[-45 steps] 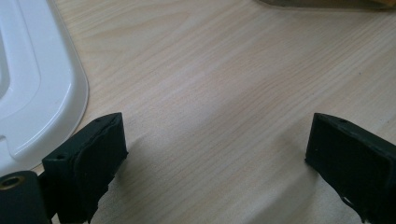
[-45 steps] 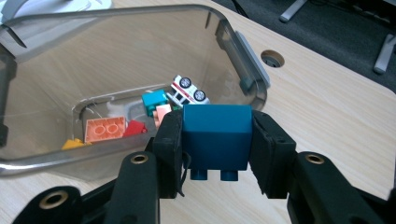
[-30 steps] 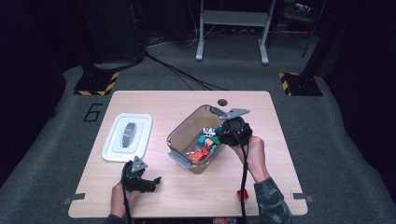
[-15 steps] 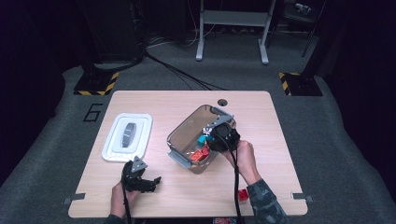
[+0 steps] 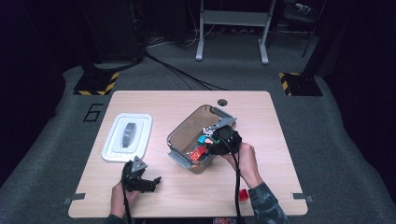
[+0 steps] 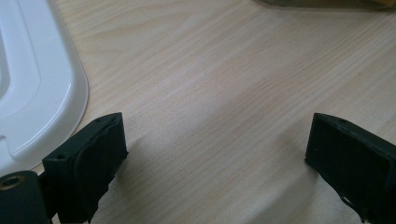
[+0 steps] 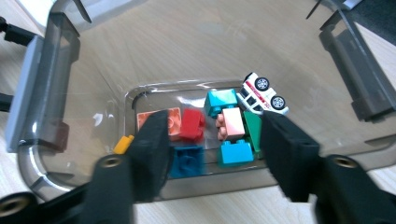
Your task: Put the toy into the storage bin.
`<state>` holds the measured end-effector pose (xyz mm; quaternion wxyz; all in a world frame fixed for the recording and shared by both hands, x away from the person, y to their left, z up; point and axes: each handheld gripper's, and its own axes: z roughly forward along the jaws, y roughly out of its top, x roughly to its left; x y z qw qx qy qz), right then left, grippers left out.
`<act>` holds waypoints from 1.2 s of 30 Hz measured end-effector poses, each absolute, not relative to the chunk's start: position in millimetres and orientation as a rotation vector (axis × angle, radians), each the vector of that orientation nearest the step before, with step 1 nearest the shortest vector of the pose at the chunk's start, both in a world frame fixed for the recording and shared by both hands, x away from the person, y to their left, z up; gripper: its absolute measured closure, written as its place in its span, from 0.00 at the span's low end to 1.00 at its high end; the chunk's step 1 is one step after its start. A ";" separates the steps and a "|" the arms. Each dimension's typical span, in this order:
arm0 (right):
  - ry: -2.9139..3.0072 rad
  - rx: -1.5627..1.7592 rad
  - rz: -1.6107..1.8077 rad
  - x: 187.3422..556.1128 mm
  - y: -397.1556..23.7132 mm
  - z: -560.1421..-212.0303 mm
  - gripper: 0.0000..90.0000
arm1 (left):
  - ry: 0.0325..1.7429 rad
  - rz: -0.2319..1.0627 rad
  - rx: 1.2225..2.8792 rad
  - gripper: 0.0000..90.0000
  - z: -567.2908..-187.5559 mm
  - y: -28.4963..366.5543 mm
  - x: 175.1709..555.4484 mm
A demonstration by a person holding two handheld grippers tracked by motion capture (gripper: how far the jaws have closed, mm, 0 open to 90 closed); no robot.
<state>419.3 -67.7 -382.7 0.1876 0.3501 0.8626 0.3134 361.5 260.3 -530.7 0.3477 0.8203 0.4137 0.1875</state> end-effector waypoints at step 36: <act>2.403 1.223 0.853 351.9 -147.7 -443.3 0.00 | 1.076 0.482 2.124 0.06 -530.9 260.1 361.5</act>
